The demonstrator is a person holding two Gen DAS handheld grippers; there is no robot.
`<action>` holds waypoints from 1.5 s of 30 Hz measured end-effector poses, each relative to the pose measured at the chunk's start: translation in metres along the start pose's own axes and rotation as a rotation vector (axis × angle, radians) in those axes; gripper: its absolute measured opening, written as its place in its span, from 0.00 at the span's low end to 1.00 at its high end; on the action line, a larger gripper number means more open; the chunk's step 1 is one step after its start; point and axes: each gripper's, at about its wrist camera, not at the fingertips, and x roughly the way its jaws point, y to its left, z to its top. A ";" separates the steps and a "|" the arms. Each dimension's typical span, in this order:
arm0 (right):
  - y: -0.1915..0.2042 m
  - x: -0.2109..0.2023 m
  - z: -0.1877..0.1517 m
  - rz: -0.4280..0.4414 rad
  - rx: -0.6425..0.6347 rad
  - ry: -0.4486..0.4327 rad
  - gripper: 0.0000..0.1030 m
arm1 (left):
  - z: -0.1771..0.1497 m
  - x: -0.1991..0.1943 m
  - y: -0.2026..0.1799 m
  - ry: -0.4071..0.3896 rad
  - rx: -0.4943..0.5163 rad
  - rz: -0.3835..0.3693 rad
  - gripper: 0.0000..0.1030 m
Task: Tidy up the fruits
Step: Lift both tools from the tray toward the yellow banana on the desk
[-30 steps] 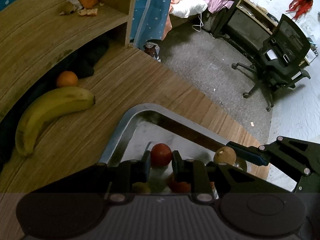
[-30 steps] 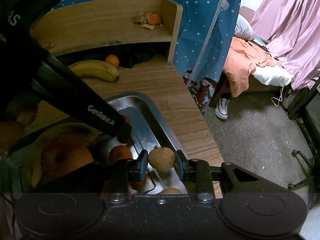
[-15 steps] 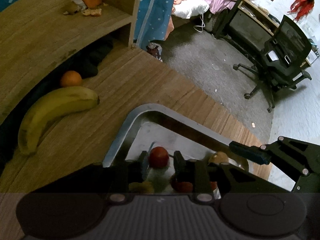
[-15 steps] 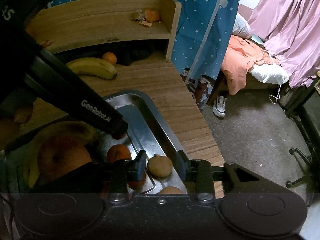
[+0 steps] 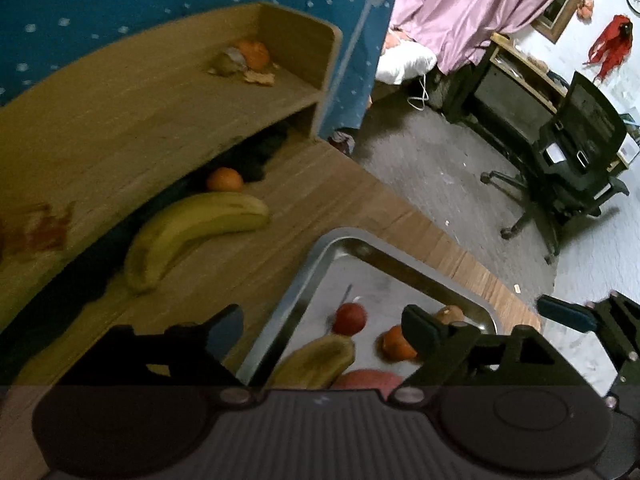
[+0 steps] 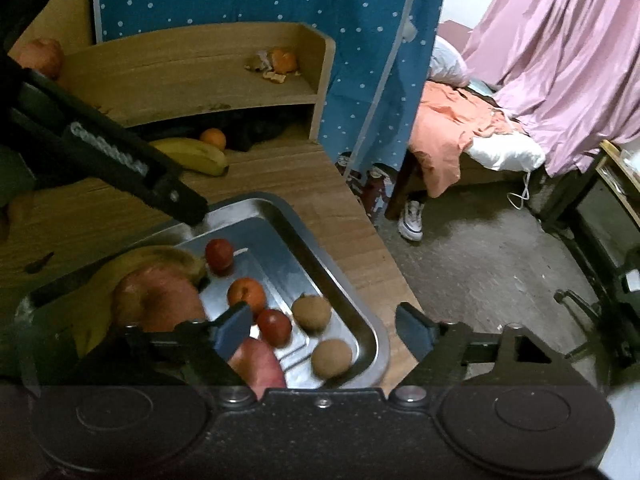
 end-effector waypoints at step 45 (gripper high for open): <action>0.145 -0.079 -0.029 0.166 -0.177 0.073 0.99 | -0.122 -0.123 0.135 -0.082 -0.243 0.190 1.00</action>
